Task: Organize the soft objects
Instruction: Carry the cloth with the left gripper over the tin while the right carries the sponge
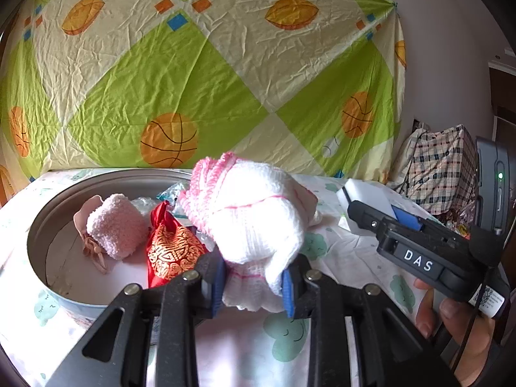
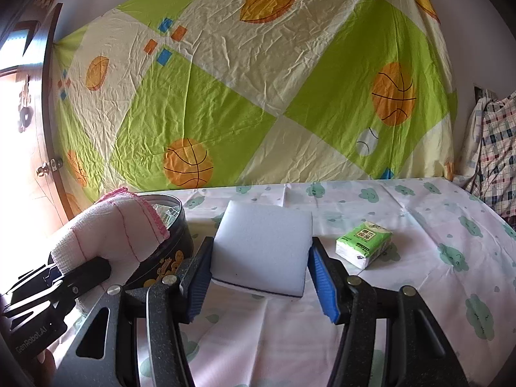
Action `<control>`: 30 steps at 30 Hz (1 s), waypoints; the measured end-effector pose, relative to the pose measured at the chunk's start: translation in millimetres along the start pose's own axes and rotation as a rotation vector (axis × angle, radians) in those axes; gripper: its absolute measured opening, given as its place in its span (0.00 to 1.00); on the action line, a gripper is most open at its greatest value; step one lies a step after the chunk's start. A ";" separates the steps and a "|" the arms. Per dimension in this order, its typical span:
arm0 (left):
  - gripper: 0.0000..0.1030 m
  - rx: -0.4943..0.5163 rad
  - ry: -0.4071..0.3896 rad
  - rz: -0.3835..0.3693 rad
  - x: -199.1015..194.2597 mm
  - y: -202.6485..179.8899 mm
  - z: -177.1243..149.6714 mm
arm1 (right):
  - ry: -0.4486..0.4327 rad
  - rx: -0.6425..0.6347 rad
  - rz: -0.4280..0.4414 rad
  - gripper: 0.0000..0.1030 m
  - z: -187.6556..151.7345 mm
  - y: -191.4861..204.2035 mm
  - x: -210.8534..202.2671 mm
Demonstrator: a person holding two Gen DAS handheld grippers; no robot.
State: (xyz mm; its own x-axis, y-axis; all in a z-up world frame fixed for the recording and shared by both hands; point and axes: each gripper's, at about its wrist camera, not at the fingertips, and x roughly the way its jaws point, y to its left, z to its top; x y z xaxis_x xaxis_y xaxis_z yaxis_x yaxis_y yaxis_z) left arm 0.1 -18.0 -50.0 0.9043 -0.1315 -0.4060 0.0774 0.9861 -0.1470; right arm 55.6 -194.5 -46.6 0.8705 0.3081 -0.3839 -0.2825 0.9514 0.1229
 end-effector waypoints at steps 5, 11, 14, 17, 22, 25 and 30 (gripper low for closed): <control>0.26 -0.016 0.000 0.007 -3.2 9.1 -0.2 | -0.002 -0.010 0.016 0.57 2.7 9.7 3.1; 0.26 -0.031 -0.020 0.010 -11.5 18.5 4.1 | -0.006 -0.021 0.035 0.57 11.0 18.5 4.1; 0.26 -0.044 -0.031 0.017 -16.5 25.6 7.2 | -0.005 -0.023 0.052 0.57 17.0 22.5 5.7; 0.26 -0.048 -0.050 0.038 -24.4 34.9 13.0 | -0.011 -0.032 0.071 0.57 25.4 29.0 6.5; 0.26 -0.059 -0.073 0.110 -36.7 61.7 28.0 | -0.019 -0.046 0.122 0.57 44.7 45.5 11.9; 0.26 -0.069 -0.057 0.147 -40.9 82.8 40.1 | -0.018 -0.071 0.153 0.57 56.3 60.5 17.3; 0.26 -0.044 -0.022 0.224 -40.7 110.3 56.5 | -0.009 -0.112 0.210 0.57 73.3 92.8 30.0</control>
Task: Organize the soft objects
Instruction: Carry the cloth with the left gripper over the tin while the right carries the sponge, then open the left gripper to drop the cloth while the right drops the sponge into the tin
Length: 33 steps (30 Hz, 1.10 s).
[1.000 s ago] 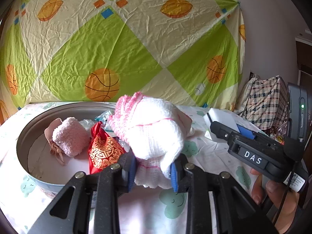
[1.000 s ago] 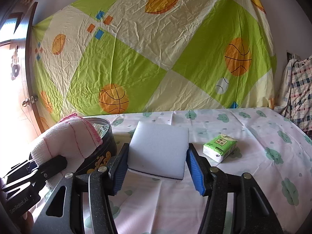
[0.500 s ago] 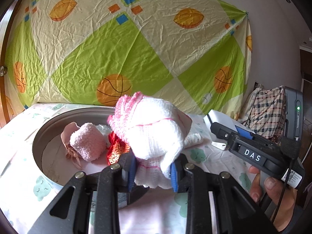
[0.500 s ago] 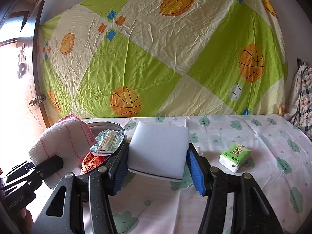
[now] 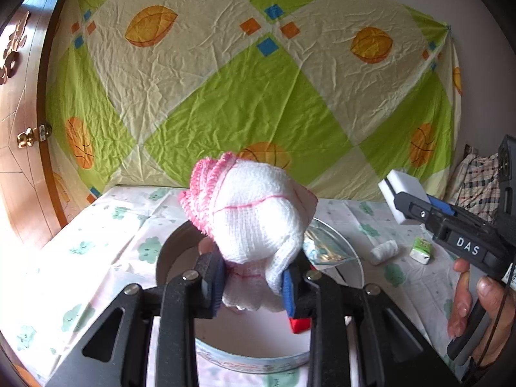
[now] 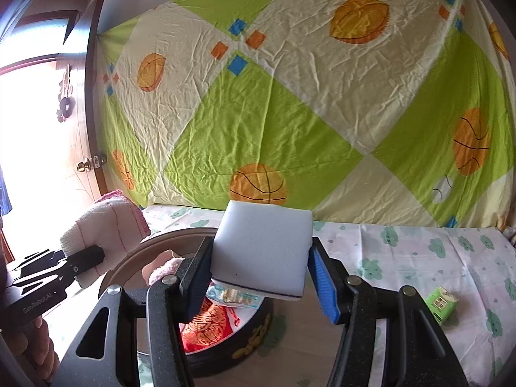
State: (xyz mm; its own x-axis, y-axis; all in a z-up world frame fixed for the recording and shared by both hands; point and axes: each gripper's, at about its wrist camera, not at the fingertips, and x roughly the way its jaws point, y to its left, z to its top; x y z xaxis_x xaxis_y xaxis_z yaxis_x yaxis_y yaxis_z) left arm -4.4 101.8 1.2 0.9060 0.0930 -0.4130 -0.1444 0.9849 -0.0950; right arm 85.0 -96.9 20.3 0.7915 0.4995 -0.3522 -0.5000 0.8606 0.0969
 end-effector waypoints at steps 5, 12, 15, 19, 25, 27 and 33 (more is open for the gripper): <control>0.26 -0.020 0.067 0.035 19.4 24.9 8.4 | 0.042 -0.040 0.053 0.58 5.8 29.8 23.4; 0.26 -0.075 0.165 0.040 57.1 47.8 15.5 | 0.138 -0.091 0.087 0.58 -2.6 61.4 64.1; 0.26 -0.078 0.196 0.044 68.4 51.9 18.3 | 0.174 -0.095 0.101 0.58 -7.4 67.1 76.1; 0.26 -0.077 0.239 0.050 75.2 52.5 9.3 | 0.221 -0.114 0.113 0.58 -18.1 73.8 87.8; 0.28 -0.086 0.290 0.030 76.8 52.1 -7.0 | 0.268 -0.148 0.140 0.58 -33.7 84.1 90.9; 0.32 -0.072 0.291 0.031 74.0 49.0 -9.5 | 0.279 -0.154 0.151 0.59 -36.4 85.5 90.6; 0.75 -0.071 0.311 0.055 68.5 50.6 -16.5 | 0.324 -0.170 0.196 0.66 -44.0 89.9 89.5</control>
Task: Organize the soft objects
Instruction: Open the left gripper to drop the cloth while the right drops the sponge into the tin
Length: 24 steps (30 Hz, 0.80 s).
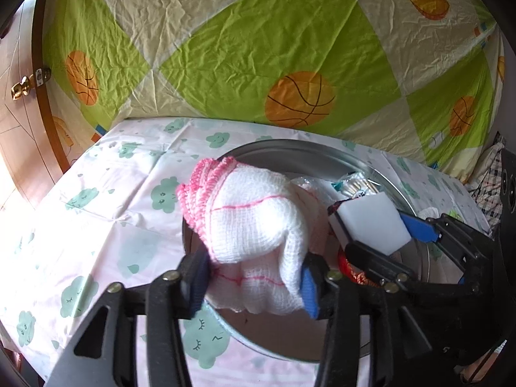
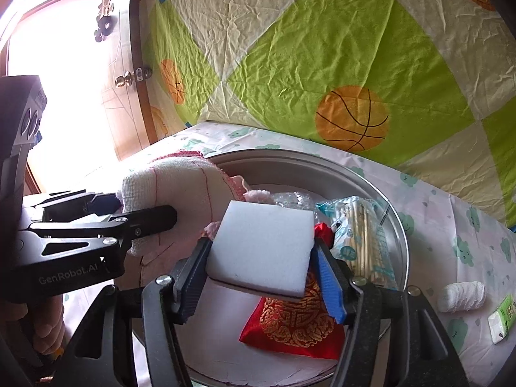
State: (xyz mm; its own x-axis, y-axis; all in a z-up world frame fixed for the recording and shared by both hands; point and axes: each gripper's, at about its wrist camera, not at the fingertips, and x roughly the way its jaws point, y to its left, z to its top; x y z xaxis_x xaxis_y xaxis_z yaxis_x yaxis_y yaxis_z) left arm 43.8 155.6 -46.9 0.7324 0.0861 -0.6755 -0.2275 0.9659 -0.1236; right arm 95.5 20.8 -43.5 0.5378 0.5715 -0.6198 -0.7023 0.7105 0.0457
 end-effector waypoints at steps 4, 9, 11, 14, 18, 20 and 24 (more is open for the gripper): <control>0.91 -0.014 -0.055 0.034 -17.6 5.3 -0.7 | -0.008 -0.010 0.008 0.76 -3.4 3.8 -3.7; 0.95 -0.033 -0.091 0.024 -32.4 7.4 5.1 | -0.034 0.004 -0.009 0.77 -1.8 -0.4 -15.7; 0.99 -0.026 -0.102 0.029 -34.2 4.9 6.2 | -0.050 0.016 -0.009 0.77 -2.0 -4.9 -24.7; 0.99 -0.017 -0.091 0.060 -25.4 3.0 4.8 | -0.079 0.041 -0.018 0.77 -4.7 -15.5 -40.3; 0.99 -0.044 -0.038 0.043 -7.3 4.2 -1.0 | -0.136 0.067 -0.054 0.82 -10.5 -35.5 -61.8; 0.99 -0.072 -0.013 -0.007 -2.7 1.7 -3.9 | -0.167 0.094 -0.085 0.82 -13.8 -48.9 -71.3; 0.99 -0.053 0.004 -0.037 0.2 -18.7 -5.7 | -0.208 0.169 -0.118 0.82 -19.6 -74.9 -85.0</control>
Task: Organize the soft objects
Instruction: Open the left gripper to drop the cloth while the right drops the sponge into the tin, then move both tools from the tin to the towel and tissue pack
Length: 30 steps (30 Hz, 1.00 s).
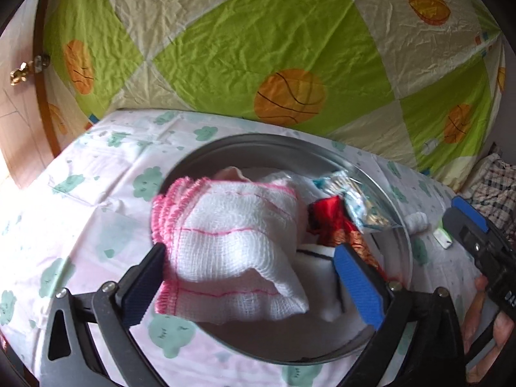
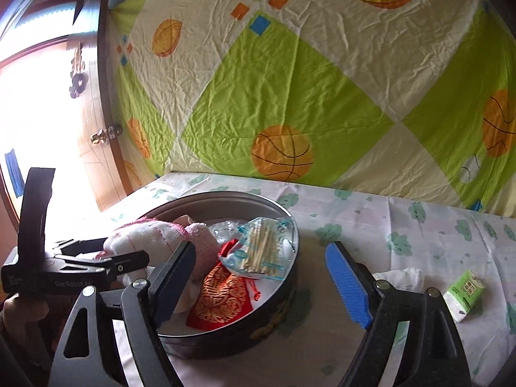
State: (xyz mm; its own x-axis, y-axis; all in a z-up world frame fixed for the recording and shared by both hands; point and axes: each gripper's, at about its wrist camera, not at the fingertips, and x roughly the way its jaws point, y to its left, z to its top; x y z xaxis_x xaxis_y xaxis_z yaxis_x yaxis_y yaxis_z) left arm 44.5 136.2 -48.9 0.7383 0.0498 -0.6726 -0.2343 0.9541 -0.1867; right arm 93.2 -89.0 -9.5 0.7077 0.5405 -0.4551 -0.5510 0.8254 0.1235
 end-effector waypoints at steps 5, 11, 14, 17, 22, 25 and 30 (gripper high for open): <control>0.99 -0.012 0.097 -0.081 17.6 -12.8 -2.7 | -0.053 0.066 -0.036 0.82 0.6 -30.9 -17.5; 0.99 -0.006 -0.015 0.070 -5.3 -13.7 1.2 | -0.085 0.104 -0.127 0.84 -0.7 -81.2 -36.7; 0.99 0.036 -0.103 0.123 -23.6 -24.9 7.3 | -0.077 0.137 -0.217 0.84 -3.7 -114.4 -39.1; 0.99 0.092 -0.154 0.121 -32.3 -49.1 13.5 | -0.056 0.185 -0.299 0.85 -8.1 -147.1 -37.6; 0.99 0.177 -0.126 0.039 -19.9 -106.2 17.5 | -0.006 0.235 -0.360 0.85 -19.3 -186.8 -31.6; 0.99 0.201 -0.116 0.004 -5.5 -140.4 20.2 | 0.030 0.247 -0.381 0.85 -26.6 -204.1 -26.2; 0.99 0.270 -0.065 -0.044 28.4 -203.2 21.9 | 0.087 0.282 -0.362 0.85 -37.7 -223.9 -15.4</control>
State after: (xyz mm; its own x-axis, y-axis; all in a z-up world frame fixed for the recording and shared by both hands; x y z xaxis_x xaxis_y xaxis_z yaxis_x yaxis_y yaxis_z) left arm 127.0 -49.7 -14.3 0.7850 0.0166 -0.6193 -0.0304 0.9995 -0.0118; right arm 189.0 -288.3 -63.4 0.7859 0.2035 -0.5839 -0.1250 0.9771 0.1724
